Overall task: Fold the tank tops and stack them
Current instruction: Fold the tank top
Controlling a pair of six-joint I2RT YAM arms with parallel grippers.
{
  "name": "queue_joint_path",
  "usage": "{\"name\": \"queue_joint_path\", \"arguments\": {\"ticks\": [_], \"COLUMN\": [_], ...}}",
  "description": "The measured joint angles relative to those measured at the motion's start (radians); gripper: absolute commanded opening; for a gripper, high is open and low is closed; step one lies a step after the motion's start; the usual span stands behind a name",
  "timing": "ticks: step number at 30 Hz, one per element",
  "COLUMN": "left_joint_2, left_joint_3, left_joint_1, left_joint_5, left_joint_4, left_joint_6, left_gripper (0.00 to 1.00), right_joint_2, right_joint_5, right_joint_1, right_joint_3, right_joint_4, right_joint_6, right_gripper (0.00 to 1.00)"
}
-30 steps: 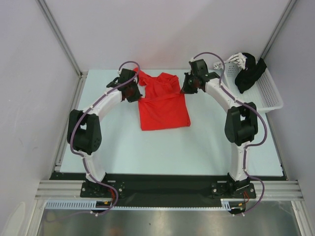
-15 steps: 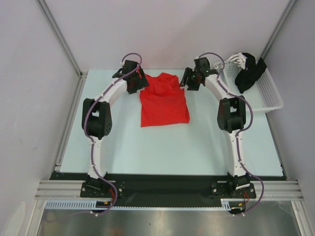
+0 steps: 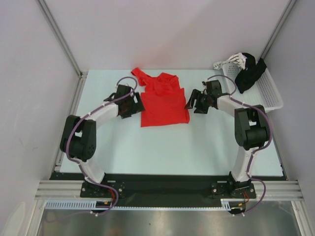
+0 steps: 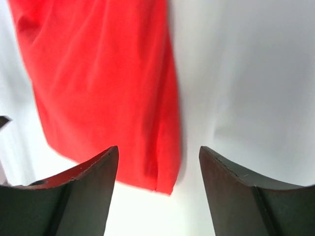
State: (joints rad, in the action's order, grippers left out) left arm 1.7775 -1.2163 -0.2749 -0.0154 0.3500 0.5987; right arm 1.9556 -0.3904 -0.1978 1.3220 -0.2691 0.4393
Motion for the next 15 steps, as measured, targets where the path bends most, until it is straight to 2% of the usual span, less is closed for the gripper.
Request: {"name": "queue_joint_path", "arguments": {"ticks": [4, 10, 12, 13, 15], "left_joint_2": [-0.05, -0.05, -0.054, -0.054, -0.053], "left_joint_3": [0.137, 0.222, 0.229, 0.235, 0.239], "left_joint_1": [-0.058, -0.085, -0.084, -0.084, -0.084], "left_joint_5": [-0.025, -0.048, -0.048, -0.048, -0.051], "left_joint_4": [-0.059, -0.095, -0.113, -0.121, -0.131], "left_joint_6": [0.003, 0.003, 0.004, 0.004, 0.008], "left_gripper": [0.9, 0.86, 0.83, 0.77, 0.65], "right_joint_2": [-0.045, -0.044, -0.044, -0.044, -0.039], "right_joint_5": [-0.038, -0.032, -0.027, -0.023, -0.014], "right_joint_1": [-0.014, -0.062, -0.078, -0.086, -0.094], "right_joint_3": [-0.084, -0.131, -0.14, -0.142, -0.144], "right_joint_4": [0.045, 0.037, 0.037, 0.038, 0.034], "right_joint_6": [-0.017, -0.034, -0.032, -0.031, -0.026], "right_gripper": [0.71, 0.68, 0.59, 0.48, 0.41]}}
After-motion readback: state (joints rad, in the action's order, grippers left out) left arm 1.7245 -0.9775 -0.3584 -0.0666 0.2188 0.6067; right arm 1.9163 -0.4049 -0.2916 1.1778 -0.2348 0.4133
